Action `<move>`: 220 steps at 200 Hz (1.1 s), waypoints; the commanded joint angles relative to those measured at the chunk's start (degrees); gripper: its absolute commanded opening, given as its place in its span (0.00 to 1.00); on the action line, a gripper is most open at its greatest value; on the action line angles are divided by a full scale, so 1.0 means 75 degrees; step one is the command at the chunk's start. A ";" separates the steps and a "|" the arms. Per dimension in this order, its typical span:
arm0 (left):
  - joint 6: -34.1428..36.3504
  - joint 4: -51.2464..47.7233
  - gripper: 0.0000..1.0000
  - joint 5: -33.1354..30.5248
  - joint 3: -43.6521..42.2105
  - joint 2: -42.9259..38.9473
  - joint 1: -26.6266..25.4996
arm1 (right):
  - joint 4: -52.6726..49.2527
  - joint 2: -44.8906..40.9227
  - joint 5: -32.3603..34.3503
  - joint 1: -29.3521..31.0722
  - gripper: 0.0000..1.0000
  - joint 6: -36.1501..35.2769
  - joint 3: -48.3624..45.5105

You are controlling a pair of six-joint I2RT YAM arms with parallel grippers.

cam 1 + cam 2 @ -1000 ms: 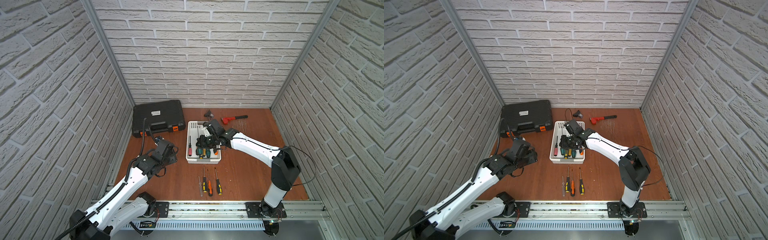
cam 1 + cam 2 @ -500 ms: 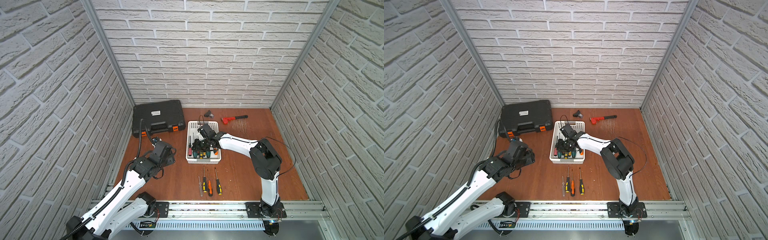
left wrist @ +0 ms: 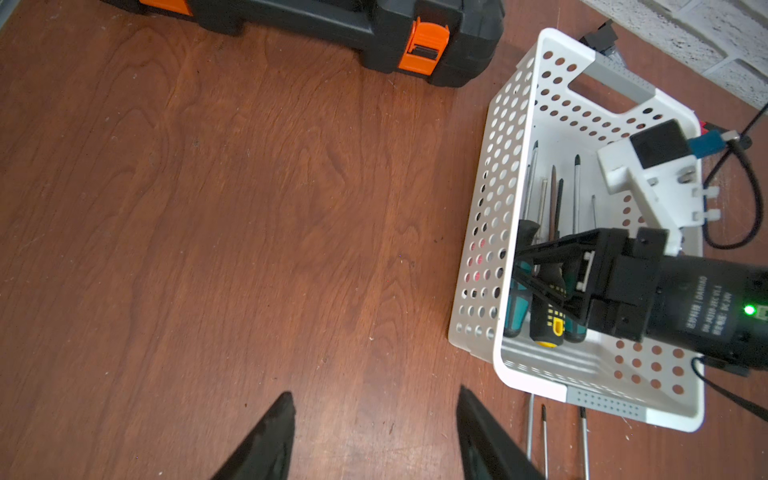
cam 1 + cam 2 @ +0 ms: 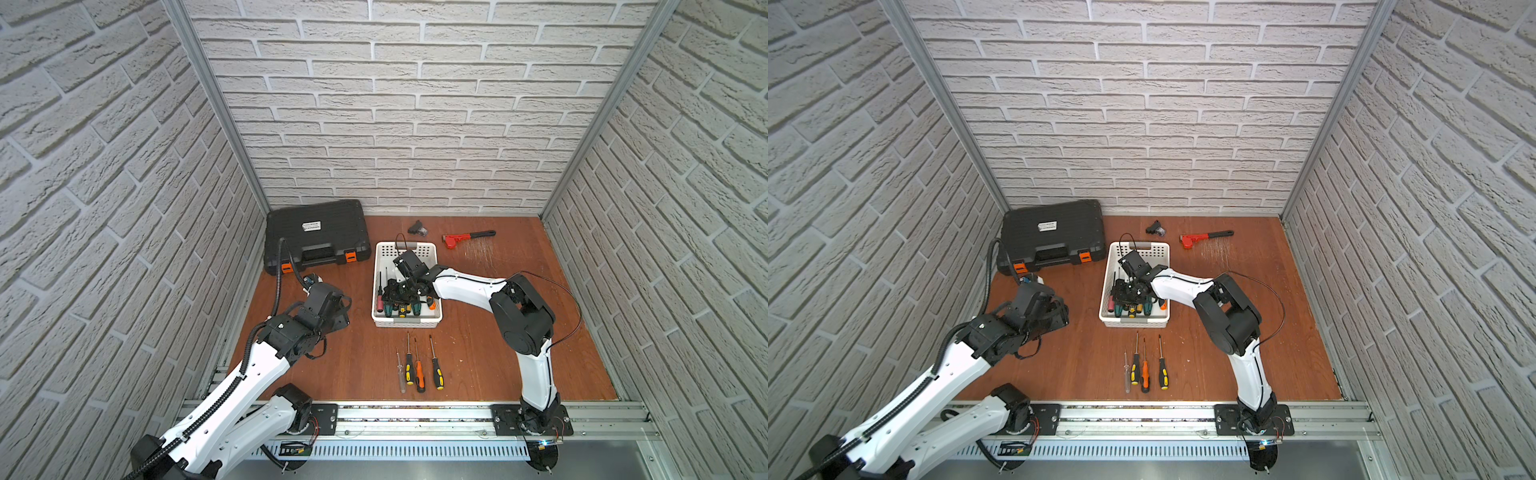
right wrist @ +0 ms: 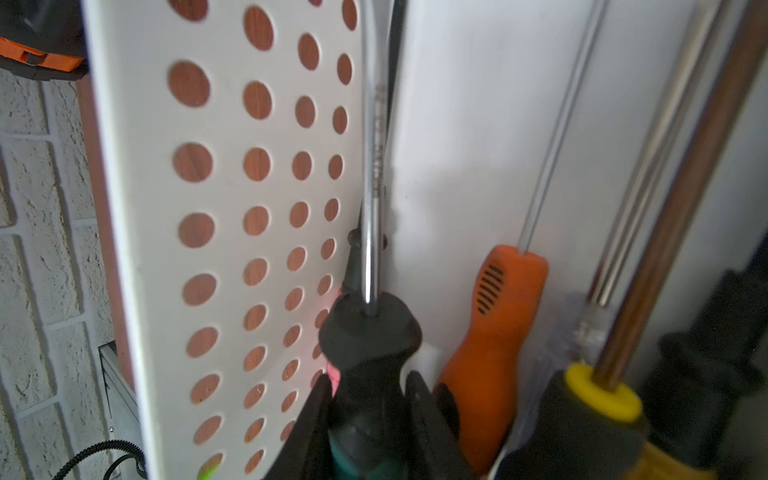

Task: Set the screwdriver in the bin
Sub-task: 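Lower the green-black screwdriver into the basket and open the right gripper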

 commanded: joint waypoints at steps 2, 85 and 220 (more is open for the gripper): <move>0.0102 -0.0021 0.62 -0.0191 0.0011 -0.0084 0.0054 | 0.0145 0.0082 0.0013 -0.0009 0.26 -0.0062 0.0347; 0.0110 -0.0386 0.62 -0.0221 0.0289 -0.0251 0.0047 | 0.0132 -0.0372 0.0010 -0.0003 0.40 -0.0099 0.0314; -0.0498 -0.0256 0.58 0.1370 0.0346 0.0743 -0.1610 | -0.0575 -0.4436 0.1363 0.0335 0.41 -0.1041 -0.1786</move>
